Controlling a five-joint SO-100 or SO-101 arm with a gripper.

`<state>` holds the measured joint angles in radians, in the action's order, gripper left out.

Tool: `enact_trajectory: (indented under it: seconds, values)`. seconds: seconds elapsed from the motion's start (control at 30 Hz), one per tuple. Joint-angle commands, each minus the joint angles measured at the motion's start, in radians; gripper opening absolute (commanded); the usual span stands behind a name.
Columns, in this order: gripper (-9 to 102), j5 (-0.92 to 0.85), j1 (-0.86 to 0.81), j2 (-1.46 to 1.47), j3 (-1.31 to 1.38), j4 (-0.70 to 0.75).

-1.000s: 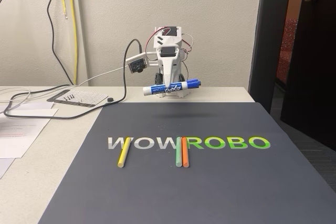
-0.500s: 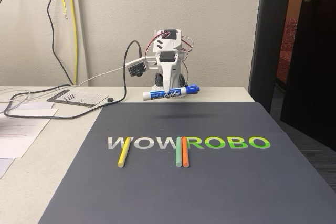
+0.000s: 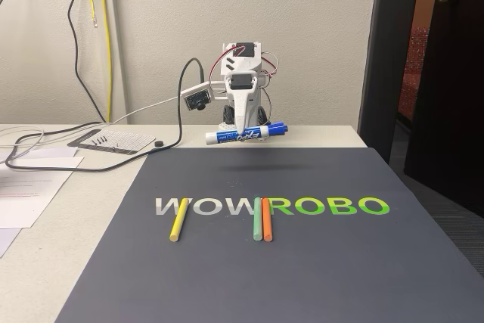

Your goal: Pick up the blue marker.

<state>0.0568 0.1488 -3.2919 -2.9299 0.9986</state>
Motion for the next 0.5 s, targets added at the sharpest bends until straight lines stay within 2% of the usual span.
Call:
enact_trajectory:
  seconds: [0.0, 0.47]
  values:
    - [0, -0.009, -0.009, -0.057, 0.006, -0.02]
    - [0, -0.009, -0.009, -0.057, 0.006, -0.018]
